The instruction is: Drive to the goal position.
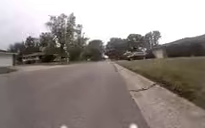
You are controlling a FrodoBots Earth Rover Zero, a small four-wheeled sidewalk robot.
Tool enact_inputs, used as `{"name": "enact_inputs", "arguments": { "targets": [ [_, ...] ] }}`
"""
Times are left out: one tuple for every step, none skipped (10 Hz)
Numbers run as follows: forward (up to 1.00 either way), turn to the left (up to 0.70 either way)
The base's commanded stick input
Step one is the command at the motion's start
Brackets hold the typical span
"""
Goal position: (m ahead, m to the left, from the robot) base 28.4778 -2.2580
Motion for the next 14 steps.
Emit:
{"name": "enact_inputs", "arguments": {
  "targets": [
    [1.0, 0.0],
    [1.0, 0.0],
    [1.0, 0.0],
    [1.0, 0.0],
    [1.0, 0.0],
    [1.0, 0.0],
    [1.0, 0.0],
    [1.0, 0.0],
    [1.0, 0.0],
    [1.0, 0.0],
    [1.0, 0.0],
    [1.0, 0.0],
    [1.0, 0.0],
    [1.0, 0.0]
  ]
}}
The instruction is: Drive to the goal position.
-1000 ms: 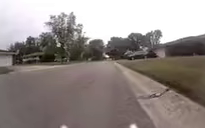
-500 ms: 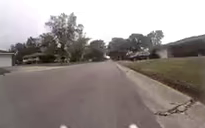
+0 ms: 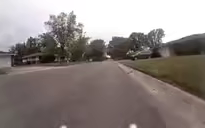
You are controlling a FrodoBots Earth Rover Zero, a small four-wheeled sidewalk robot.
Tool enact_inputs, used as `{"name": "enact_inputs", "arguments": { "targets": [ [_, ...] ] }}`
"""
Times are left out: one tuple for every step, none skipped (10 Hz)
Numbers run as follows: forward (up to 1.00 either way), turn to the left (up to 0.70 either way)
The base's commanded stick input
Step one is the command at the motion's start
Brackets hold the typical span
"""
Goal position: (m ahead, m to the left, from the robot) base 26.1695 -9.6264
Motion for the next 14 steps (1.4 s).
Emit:
{"name": "enact_inputs", "arguments": {
  "targets": [
    [1.0, 0.0],
    [1.0, 0.0],
    [1.0, 0.0],
    [1.0, 0.0],
    [1.0, 0.0],
    [1.0, 0.0],
    [1.0, 0.0],
    [1.0, 0.0],
    [1.0, 0.0],
    [1.0, -0.4],
    [1.0, -0.4],
    [1.0, -0.4],
    [1.0, -0.4],
    [1.0, -0.4]
  ]
}}
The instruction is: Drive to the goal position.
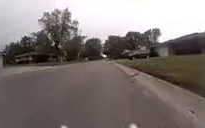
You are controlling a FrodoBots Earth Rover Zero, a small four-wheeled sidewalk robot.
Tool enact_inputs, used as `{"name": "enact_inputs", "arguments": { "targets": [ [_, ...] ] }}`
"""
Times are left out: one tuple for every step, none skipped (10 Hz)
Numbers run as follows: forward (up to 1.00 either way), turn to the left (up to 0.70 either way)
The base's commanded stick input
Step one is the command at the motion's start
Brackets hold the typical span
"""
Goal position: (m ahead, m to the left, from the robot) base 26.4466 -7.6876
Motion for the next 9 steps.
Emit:
{"name": "enact_inputs", "arguments": {
  "targets": [
    [1.0, -0.4],
    [1.0, -0.27],
    [1.0, -0.03],
    [1.0, 0.0],
    [1.0, 0.0],
    [1.0, 0.0],
    [1.0, 0.0],
    [1.0, 0.0],
    [1.0, 0.0]
  ]
}}
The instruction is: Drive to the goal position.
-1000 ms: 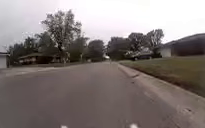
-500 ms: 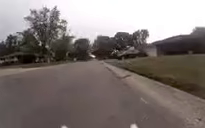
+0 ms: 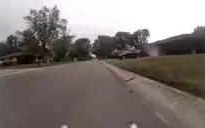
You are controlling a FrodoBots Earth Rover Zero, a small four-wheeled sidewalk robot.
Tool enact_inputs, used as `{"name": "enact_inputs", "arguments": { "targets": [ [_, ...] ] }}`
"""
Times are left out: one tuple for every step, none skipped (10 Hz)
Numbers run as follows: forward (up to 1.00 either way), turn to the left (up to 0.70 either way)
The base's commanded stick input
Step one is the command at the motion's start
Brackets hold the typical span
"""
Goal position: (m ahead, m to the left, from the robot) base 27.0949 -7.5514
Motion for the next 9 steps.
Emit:
{"name": "enact_inputs", "arguments": {
  "targets": [
    [1.0, 0.0],
    [1.0, 0.0],
    [1.0, 0.0],
    [1.0, 0.0],
    [1.0, 0.0],
    [1.0, 0.0],
    [1.0, 0.0],
    [1.0, 0.0],
    [1.0, 0.0]
  ]
}}
